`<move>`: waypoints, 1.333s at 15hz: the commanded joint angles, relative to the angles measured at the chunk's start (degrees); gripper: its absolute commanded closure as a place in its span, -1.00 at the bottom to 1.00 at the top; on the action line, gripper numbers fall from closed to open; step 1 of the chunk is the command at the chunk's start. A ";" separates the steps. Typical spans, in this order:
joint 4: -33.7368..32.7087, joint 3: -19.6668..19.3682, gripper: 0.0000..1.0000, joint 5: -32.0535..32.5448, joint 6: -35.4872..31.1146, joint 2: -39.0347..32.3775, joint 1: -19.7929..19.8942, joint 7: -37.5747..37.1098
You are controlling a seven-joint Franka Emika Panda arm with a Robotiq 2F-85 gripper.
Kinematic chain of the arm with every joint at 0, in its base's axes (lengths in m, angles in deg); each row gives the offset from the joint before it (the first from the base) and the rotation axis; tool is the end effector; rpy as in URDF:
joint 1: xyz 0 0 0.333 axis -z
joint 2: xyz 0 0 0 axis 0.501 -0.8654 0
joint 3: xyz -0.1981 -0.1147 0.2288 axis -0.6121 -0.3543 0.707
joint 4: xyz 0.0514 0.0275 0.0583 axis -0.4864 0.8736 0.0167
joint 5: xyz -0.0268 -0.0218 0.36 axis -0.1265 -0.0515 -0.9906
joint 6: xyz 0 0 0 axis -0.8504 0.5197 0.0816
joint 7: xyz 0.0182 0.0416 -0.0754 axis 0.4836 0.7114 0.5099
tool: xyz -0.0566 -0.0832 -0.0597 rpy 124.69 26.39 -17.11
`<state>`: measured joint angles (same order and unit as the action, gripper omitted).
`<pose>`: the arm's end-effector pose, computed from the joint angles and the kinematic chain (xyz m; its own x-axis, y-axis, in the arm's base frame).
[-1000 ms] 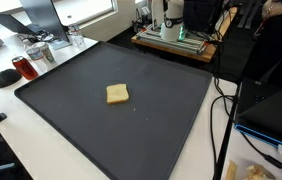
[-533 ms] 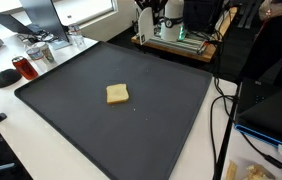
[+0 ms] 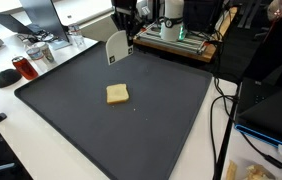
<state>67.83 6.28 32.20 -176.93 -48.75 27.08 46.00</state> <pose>0.5232 0.0701 0.4025 0.9877 -0.1564 0.0038 -0.1564 -0.9872 0.0316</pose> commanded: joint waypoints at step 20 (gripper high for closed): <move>-12.11 -3.11 0.93 -0.46 -1.61 -16.01 -1.91 -4.30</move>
<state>55.80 4.36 32.25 -178.65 -64.78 26.27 41.36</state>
